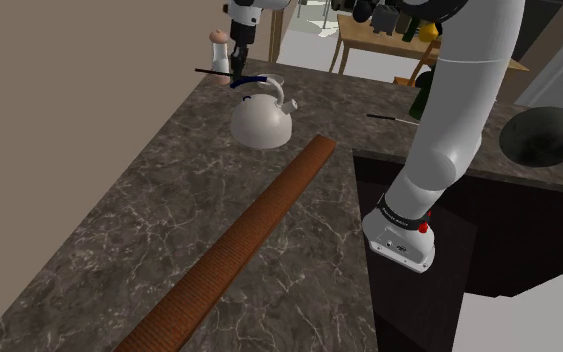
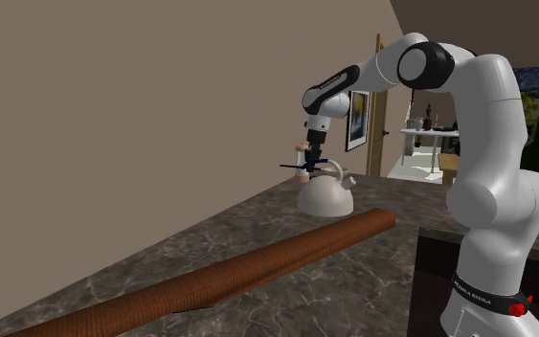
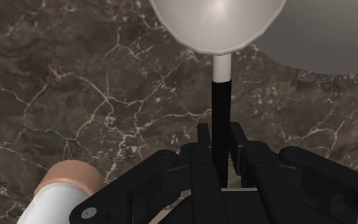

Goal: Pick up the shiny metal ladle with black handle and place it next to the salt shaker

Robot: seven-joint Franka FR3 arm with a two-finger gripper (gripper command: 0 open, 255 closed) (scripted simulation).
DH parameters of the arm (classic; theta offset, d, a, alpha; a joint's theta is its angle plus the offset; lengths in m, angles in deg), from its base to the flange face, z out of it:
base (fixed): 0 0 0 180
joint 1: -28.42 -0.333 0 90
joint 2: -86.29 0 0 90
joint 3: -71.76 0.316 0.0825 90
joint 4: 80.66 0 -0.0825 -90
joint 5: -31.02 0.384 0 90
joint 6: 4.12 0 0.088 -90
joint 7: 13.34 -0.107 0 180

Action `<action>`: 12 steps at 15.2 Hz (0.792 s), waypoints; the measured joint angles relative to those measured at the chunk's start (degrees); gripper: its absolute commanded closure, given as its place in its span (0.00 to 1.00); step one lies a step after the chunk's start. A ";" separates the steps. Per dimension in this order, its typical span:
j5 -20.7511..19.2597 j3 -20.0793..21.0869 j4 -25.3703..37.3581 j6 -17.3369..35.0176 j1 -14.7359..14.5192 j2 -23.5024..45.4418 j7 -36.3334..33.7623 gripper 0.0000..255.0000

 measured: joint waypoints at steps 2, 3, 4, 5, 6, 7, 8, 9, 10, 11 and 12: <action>0.06 0.05 -0.96 1.34 -0.08 0.37 0.12 1.00; 0.10 0.04 -1.27 1.92 -0.06 0.68 0.24 1.00; 0.15 0.06 -1.82 2.63 -0.08 0.84 0.34 1.00; 0.20 0.11 -2.62 3.46 -0.16 0.86 0.36 1.00; 0.25 0.12 -2.96 4.16 -0.17 1.22 0.48 1.00; 0.27 0.14 -3.24 4.77 -0.20 1.55 0.53 1.00; 0.31 0.14 -3.43 5.37 -0.19 1.97 0.65 1.00; 0.34 0.16 -3.68 5.95 -0.23 2.29 0.68 1.00; 0.39 0.16 -3.98 6.53 -0.20 2.59 0.85 1.00; 0.44 0.15 -4.29 7.23 -0.16 2.99 1.03 1.00; 0.50 0.16 -4.73 7.85 -0.14 3.17 1.17 1.00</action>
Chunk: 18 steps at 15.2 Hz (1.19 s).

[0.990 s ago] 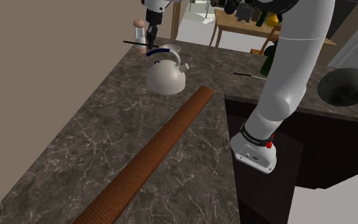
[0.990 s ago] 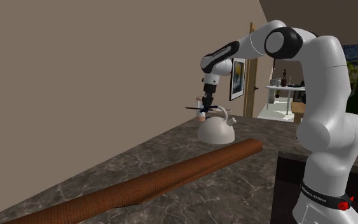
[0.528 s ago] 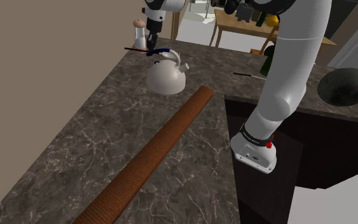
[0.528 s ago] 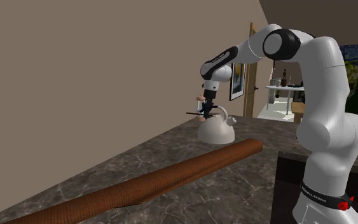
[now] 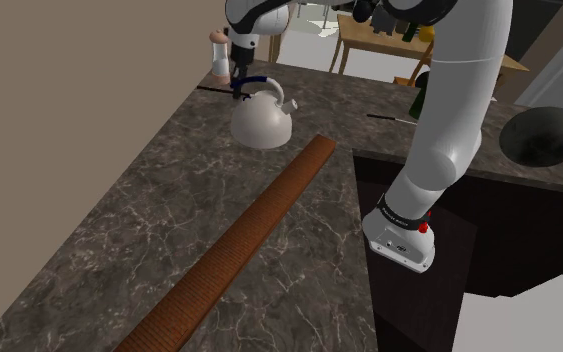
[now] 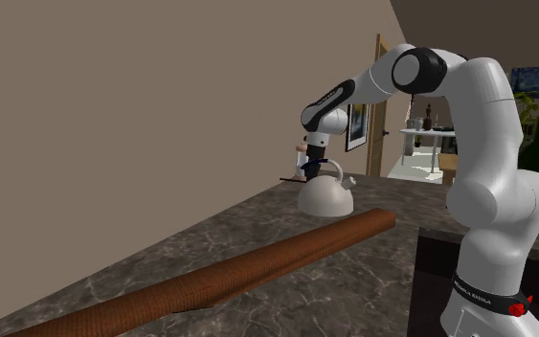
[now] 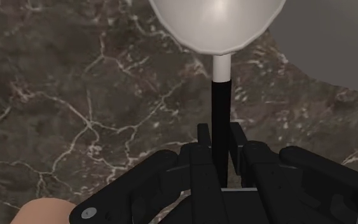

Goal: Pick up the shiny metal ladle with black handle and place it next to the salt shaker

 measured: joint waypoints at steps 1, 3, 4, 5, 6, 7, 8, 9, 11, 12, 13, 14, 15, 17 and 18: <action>0.08 0.00 -0.56 0.79 0.04 0.19 0.19 1.00; 0.13 0.04 -1.01 1.89 -0.03 0.84 0.28 1.00; 0.16 0.03 -1.11 2.14 0.00 1.00 0.37 1.00; 0.16 0.03 -1.10 2.20 -0.01 1.10 0.37 1.00; 0.16 0.04 -1.09 2.24 -0.02 1.16 0.36 1.00; 0.16 0.04 -1.10 2.27 -0.03 1.17 0.36 1.00; 0.16 0.04 -1.10 2.27 -0.03 1.18 0.36 1.00; 0.16 0.04 -1.09 2.27 -0.03 1.19 0.35 1.00; 0.16 0.05 -1.09 2.28 -0.04 1.20 0.35 0.00; 0.16 0.05 -1.09 2.28 -0.04 1.20 0.35 0.00; 0.17 0.05 -1.09 2.28 -0.04 1.20 0.35 0.00; 0.17 0.05 -1.09 2.28 -0.04 1.20 0.35 0.00; 0.17 0.05 -1.09 2.28 -0.04 1.20 0.35 0.00; 0.11 0.03 -0.71 1.52 -0.02 0.82 0.24 0.00; 0.08 -0.07 -0.38 0.38 0.19 0.02 0.35 0.00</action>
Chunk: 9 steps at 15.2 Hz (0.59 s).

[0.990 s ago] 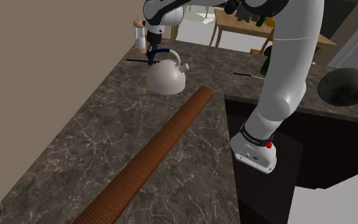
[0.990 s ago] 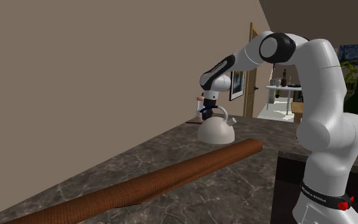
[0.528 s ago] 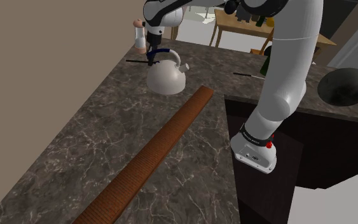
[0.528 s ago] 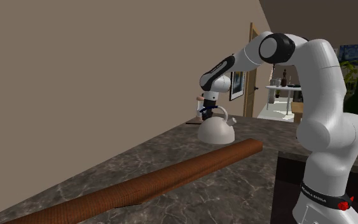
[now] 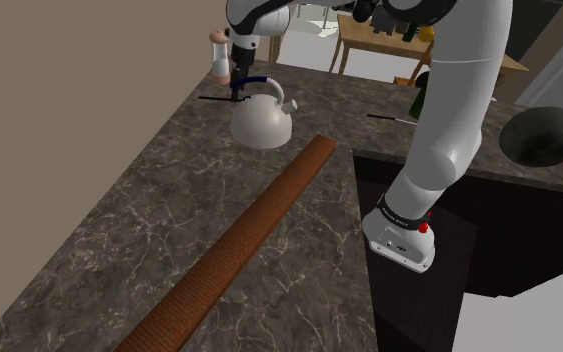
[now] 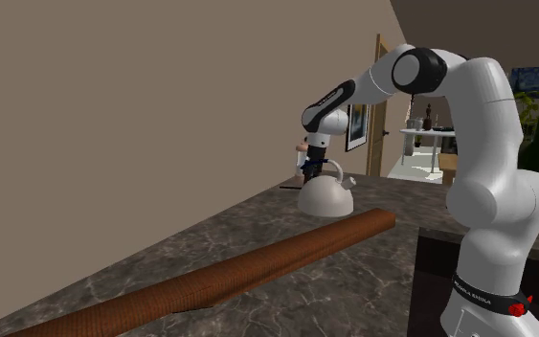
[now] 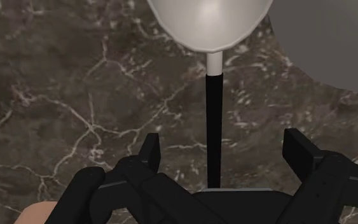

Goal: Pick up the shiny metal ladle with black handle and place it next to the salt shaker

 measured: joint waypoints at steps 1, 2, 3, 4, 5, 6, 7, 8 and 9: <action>-0.06 -0.02 0.31 -0.97 0.00 -0.69 -0.19 0.00; -0.13 -0.12 1.26 -2.28 0.20 -1.04 -0.09 0.00; -0.16 -0.18 1.69 -3.08 0.29 -1.40 -0.11 0.00; -0.22 -0.18 2.06 -3.67 0.27 -1.63 -0.26 0.00; -0.23 -0.19 2.17 -3.95 0.31 -1.77 -0.24 0.00; -0.23 -0.21 2.21 -4.09 0.33 -1.85 -0.23 0.00; -0.23 -0.22 2.18 -4.13 0.35 -1.92 -0.21 0.00; -0.23 -0.22 2.15 -4.16 0.35 -1.96 -0.21 0.00; -0.23 -0.22 2.16 -4.18 0.35 -1.97 -0.22 0.00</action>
